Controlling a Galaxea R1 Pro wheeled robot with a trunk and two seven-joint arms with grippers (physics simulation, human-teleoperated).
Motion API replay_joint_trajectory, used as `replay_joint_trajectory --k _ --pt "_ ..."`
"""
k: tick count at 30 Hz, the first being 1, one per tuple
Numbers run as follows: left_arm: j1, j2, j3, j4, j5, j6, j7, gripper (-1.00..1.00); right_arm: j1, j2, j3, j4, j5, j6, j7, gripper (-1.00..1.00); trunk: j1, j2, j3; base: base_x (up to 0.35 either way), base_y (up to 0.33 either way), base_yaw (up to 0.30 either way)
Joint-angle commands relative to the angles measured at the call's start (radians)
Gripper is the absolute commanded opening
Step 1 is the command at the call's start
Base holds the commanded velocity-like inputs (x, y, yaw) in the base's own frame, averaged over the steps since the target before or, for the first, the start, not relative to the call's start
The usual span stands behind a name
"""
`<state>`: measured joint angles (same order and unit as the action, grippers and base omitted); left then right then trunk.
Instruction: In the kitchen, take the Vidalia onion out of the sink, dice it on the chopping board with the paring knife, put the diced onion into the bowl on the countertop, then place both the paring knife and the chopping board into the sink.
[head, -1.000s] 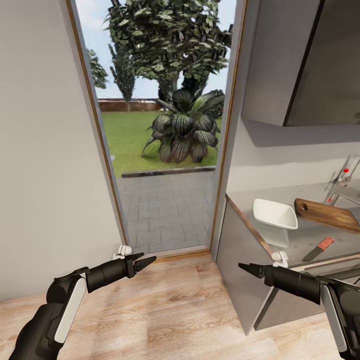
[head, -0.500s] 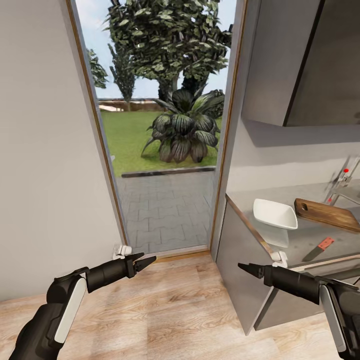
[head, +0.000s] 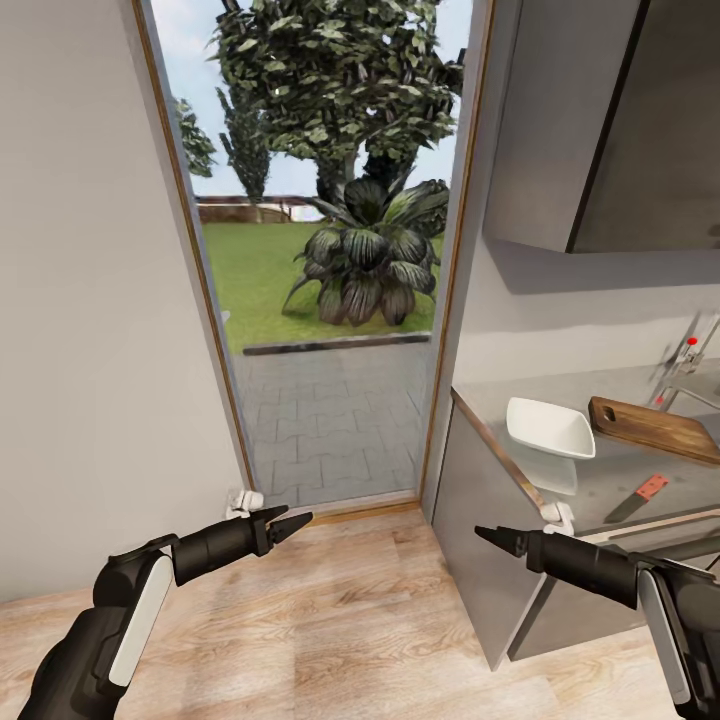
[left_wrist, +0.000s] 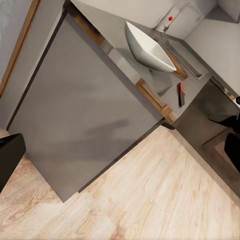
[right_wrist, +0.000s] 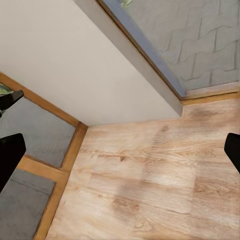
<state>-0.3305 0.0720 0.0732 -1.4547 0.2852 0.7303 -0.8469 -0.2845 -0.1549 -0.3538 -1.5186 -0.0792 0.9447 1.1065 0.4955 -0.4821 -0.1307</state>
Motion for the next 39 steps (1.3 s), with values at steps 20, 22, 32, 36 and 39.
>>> replay_joint_trajectory --k 20,22,32,36,39 --pt "-0.001 0.0 0.0 0.0 0.005 0.007 -0.001 1.0 -0.001 0.0 -0.001 -0.001 -0.005 0.015 -0.001 1.0 0.0 -0.002 -0.002 0.0 0.0 0.0" --pt "-0.001 -0.001 0.0 0.0 0.005 0.007 -0.001 1.0 -0.001 0.0 -0.001 0.0 -0.005 0.015 -0.002 1.0 0.0 -0.002 -0.002 0.0 0.0 0.0" --pt "-0.001 -0.007 -0.004 0.0 0.003 0.0 0.005 1.0 -0.001 0.001 -0.001 -0.001 -0.005 0.019 -0.004 1.0 0.0 -0.002 -0.002 0.0 -0.046 0.088" --pt "-0.001 -0.008 -0.004 0.0 0.003 -0.004 0.005 1.0 -0.001 0.0 -0.002 -0.001 -0.005 0.021 -0.005 1.0 0.0 -0.002 -0.002 0.0 -0.271 0.224" --pt "-0.001 -0.008 -0.004 0.0 0.003 -0.005 0.005 1.0 -0.001 0.0 -0.003 -0.002 -0.005 0.022 -0.005 1.0 0.0 -0.002 -0.002 0.0 -0.302 0.112"
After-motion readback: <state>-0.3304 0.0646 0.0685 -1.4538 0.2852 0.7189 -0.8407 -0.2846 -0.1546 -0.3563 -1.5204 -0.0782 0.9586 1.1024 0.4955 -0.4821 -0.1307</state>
